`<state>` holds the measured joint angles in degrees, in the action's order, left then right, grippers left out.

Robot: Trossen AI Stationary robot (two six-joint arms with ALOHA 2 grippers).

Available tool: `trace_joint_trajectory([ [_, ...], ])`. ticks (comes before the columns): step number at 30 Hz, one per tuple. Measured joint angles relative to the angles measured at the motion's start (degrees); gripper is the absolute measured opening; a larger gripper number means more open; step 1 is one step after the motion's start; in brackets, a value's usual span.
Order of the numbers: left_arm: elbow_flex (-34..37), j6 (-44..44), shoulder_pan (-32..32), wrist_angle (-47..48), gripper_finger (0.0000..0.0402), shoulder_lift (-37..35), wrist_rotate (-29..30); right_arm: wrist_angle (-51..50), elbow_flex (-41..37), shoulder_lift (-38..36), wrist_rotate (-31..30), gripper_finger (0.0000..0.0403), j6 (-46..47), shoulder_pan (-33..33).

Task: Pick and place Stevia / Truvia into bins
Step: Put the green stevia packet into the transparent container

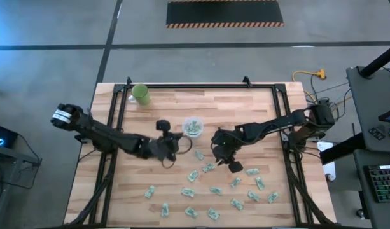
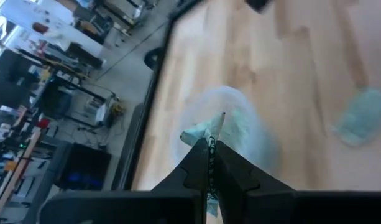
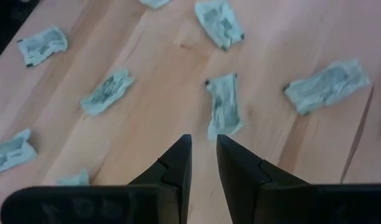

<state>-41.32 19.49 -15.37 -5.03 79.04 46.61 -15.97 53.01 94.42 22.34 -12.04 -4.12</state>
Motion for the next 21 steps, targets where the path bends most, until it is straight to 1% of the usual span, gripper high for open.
trace_joint_trajectory([
  [3,0.04,3.69,4.73,-3.06,0.0002,0.11,-5.28,1.2,-0.02,0.3,-0.61,0.0068,-0.46,-0.02],
  [6,-0.02,4.79,9.48,-4.9,0.0002,0.15,-12.35,2.29,0.0,0.25,-3.28,0.0068,-0.78,0.0],
  [10,-0.13,4.82,14.81,-5.16,0.0002,0.57,-19.24,3.82,0.0,0.25,-5.73,0.0068,-1.89,0.0],
  [15,-0.11,2.26,18.84,-5.43,0.0002,1.46,-25.92,7.97,0.0,0.79,-6.03,0.0068,-2.63,0.0],
  [18,-0.11,2.01,19.41,-5.19,0.0013,1.51,-27.61,8.97,0.0,0.95,-6.03,0.0068,-3.48,0.0],
  [21,-0.11,2.09,19.42,-5.19,0.0044,1.51,-27.65,9.42,0.0,0.95,-6.03,0.0067,-3.65,0.02],
])
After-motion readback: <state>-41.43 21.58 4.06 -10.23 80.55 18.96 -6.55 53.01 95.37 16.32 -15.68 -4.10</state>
